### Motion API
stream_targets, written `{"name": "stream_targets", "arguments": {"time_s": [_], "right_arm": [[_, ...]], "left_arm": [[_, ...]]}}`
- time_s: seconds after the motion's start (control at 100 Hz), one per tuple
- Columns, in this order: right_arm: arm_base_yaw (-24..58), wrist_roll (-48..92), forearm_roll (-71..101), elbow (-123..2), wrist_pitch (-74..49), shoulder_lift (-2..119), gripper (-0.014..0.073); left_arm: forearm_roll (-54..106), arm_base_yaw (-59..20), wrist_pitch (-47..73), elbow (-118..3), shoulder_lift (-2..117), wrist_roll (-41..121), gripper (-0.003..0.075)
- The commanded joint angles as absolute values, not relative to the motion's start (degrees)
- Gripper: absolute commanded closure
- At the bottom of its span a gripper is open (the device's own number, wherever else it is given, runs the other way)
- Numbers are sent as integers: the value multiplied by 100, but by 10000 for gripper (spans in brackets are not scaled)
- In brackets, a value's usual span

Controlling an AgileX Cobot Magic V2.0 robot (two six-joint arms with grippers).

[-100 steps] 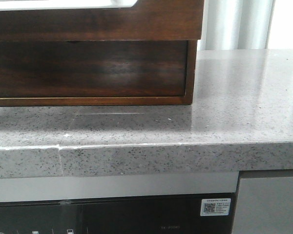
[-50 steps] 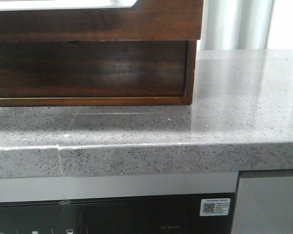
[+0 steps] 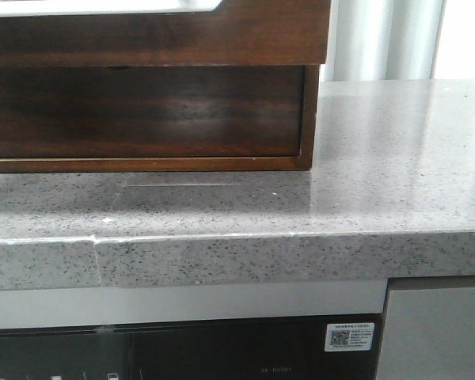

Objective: Put scissors in drawer with both arms

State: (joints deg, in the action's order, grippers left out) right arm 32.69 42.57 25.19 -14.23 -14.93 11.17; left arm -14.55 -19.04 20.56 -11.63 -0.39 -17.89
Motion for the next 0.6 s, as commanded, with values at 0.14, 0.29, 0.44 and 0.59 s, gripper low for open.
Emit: {"name": "stream_targets", "arguments": {"time_s": [0.14, 0.29, 0.44, 0.59], "right_arm": [[3235, 4251, 2588, -1551, -1138, 1176, 699], [3235, 4251, 2588, -1551, -1138, 1176, 699], [3235, 4251, 2588, -1551, -1138, 1176, 699], [3235, 4251, 2588, -1551, -1138, 1176, 699]], "left_arm": [[-1434, -1911, 1627, -1268, -227, -1794, 716], [-1434, -1911, 1627, -1274, -227, -1794, 717], [-1434, -1911, 1627, -1253, -227, -1794, 717], [-1434, -1911, 1627, -1146, -227, -1794, 716]]}}
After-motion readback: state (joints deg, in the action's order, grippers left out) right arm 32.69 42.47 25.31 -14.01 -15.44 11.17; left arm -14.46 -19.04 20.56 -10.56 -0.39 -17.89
